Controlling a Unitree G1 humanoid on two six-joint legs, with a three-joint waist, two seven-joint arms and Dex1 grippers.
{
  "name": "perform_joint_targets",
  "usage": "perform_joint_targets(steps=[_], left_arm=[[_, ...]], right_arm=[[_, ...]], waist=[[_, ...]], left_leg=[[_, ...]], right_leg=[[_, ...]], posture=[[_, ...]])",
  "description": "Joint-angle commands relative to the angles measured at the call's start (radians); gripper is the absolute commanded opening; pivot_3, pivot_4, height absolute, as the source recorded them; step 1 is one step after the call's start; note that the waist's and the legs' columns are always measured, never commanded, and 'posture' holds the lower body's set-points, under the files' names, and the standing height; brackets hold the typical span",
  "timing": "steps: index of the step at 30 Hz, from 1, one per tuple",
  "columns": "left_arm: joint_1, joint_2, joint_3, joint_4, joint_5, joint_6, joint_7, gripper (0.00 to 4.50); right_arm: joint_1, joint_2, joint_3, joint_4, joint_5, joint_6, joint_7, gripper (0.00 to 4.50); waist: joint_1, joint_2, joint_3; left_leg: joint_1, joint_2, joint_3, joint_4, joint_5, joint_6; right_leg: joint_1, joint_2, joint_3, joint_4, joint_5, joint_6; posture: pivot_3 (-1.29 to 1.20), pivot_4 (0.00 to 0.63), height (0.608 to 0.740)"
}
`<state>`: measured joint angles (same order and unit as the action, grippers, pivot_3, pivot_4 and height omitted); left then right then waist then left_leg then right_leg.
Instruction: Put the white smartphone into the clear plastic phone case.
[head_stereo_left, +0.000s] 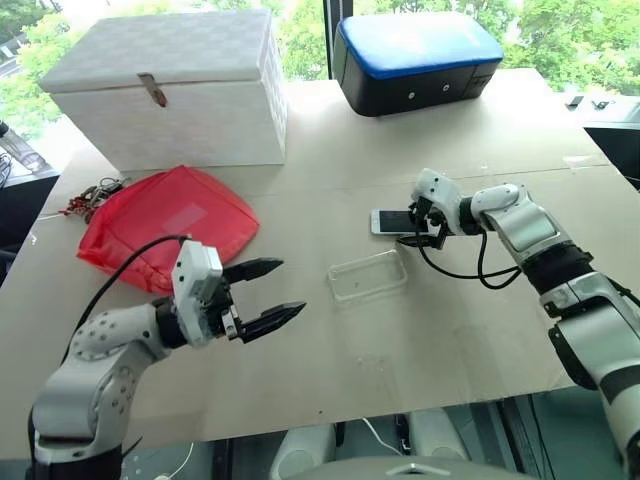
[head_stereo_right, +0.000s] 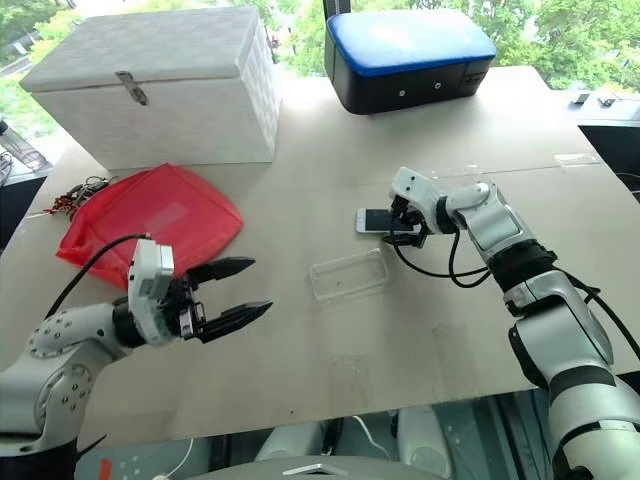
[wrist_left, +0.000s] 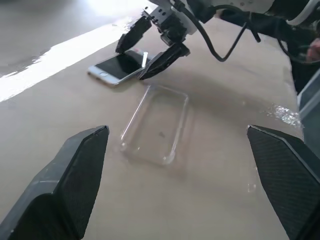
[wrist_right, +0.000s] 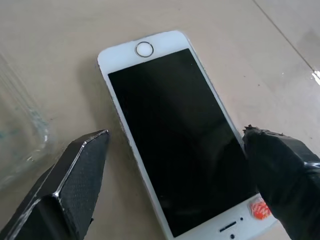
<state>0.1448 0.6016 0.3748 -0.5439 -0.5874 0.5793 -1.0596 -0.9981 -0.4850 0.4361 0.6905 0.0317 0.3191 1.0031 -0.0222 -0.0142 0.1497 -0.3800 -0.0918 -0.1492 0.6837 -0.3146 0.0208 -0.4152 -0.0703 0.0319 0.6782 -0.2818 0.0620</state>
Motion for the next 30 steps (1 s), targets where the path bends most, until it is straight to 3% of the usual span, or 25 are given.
perform_joint_targets(steps=[1,7,11,16,18,23,25,30], left_arm=[[0.009,-0.007,0.003,-0.024,0.006,-0.074,0.046,4.48],[0.020,-0.017,-0.044,-0.016,0.019,-0.130,0.108,4.48],[0.039,-0.027,-0.074,-0.020,0.026,-0.158,0.136,4.50],[0.038,-0.040,-0.110,-0.020,0.036,-0.183,0.171,4.50],[0.027,-0.044,-0.118,-0.010,0.042,-0.195,0.183,4.50],[0.019,-0.054,-0.141,0.010,0.051,-0.217,0.210,4.50],[0.011,-0.057,-0.159,0.032,0.062,-0.234,0.210,4.50],[-0.041,-0.056,-0.194,0.096,0.060,-0.252,0.195,4.50]], right_arm=[[-0.062,0.022,0.000,0.164,-0.070,-0.112,0.030,4.50],[-0.109,0.038,-0.008,0.324,-0.124,-0.189,0.116,4.50],[-0.084,0.027,-0.009,0.334,-0.142,-0.157,0.178,2.83],[-0.031,-0.007,-0.096,0.253,-0.132,-0.072,0.059,2.76],[0.030,-0.046,-0.171,0.113,-0.105,0.029,-0.015,2.76],[0.315,-0.118,-0.400,-0.515,-0.076,0.532,-0.210,2.76],[0.407,-0.105,-0.479,-0.744,-0.093,0.772,-0.301,2.76],[0.478,0.010,-0.565,-1.024,-0.130,1.187,-0.484,2.76]], waist=[[0.001,0.000,0.000],[0.005,0.001,-0.001],[0.006,0.002,-0.002],[0.012,0.004,-0.004],[0.018,0.004,-0.004],[0.046,0.006,-0.004],[0.042,0.008,-0.005],[0.013,0.010,-0.005]], left_leg=[[0.000,0.000,-0.001,0.000,0.000,0.000],[0.002,0.000,-0.001,0.001,0.000,0.000],[0.002,0.000,-0.003,0.001,0.000,-0.001],[0.002,0.000,-0.005,0.001,0.000,-0.001],[0.002,0.000,-0.006,0.002,0.000,-0.001],[-0.001,-0.001,-0.008,0.003,0.000,-0.001],[-0.002,-0.001,-0.008,0.001,0.000,-0.001],[0.000,0.000,-0.004,-0.001,0.000,-0.001]], right_leg=[[0.000,0.000,-0.001,0.000,0.000,0.000],[0.002,0.000,-0.001,0.002,0.002,-0.002],[0.002,0.000,-0.001,0.001,0.002,-0.002],[0.003,0.000,-0.002,0.000,0.002,-0.003],[0.003,0.000,-0.002,0.001,0.002,-0.002],[0.003,-0.001,-0.004,0.000,0.002,-0.003],[0.002,-0.001,-0.004,0.000,0.002,-0.003],[0.001,0.000,0.001,0.001,0.002,-0.003]], posture=[[0.00,0.150,0.740],[0.00,0.150,0.740],[0.00,0.150,0.740],[0.00,0.150,0.740],[0.00,0.150,0.740],[0.00,0.150,0.740],[0.00,0.150,0.740],[0.00,0.150,0.740]])
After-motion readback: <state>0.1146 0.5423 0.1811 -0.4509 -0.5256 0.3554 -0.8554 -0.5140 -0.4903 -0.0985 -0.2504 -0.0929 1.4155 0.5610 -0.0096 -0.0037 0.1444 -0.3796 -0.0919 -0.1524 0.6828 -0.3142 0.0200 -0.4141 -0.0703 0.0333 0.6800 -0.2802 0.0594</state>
